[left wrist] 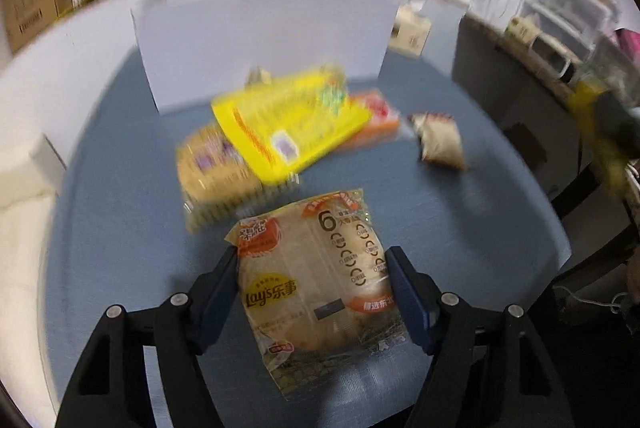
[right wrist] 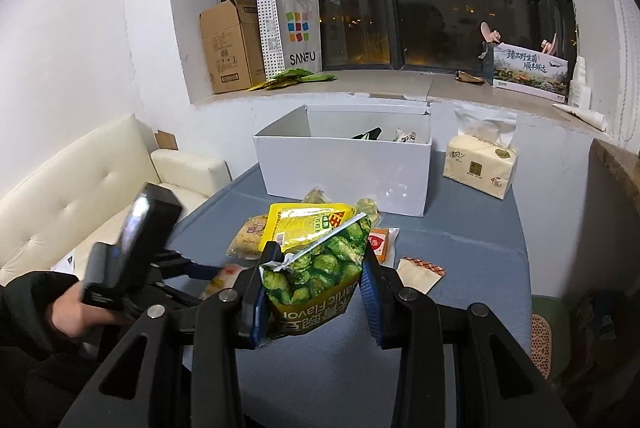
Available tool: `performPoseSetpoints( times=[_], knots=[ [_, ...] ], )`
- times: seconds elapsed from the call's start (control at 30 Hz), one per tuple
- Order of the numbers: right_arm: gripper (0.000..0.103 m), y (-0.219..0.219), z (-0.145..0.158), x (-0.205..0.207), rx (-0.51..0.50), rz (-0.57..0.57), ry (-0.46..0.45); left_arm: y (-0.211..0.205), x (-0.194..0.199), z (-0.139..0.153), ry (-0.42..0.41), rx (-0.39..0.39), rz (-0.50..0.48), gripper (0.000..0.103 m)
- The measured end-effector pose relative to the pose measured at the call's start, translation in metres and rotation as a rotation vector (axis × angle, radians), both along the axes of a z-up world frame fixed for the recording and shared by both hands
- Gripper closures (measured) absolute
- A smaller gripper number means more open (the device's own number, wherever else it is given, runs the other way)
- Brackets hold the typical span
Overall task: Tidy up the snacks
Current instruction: 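Carry both snacks into the white box and open both tools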
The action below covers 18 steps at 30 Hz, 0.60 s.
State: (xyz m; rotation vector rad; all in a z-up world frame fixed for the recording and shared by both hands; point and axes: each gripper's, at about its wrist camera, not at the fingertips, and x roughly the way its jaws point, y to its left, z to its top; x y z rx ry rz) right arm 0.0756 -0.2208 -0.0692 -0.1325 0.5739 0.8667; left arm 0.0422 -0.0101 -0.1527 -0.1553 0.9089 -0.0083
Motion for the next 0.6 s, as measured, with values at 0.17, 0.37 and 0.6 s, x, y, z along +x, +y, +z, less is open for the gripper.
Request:
performPoseSetpoints(
  times=[0.17,0.37,0.6],
  knots=[
    [0.061,0.000,0.001,0.006,0.012,-0.017,0.006,0.017,-0.013,0.052,-0.169,-0.001,0.017,0.027],
    [0.061,0.008,0.019,0.034,0.064,-0.007,0.021,0.042,0.008,0.114,-0.344,0.006,0.018,0.027],
    [0.061,0.046,0.061,0.100,0.114,0.004,0.023,0.085,0.090,0.172,-0.449,0.008,0.005,0.027]
  ],
)
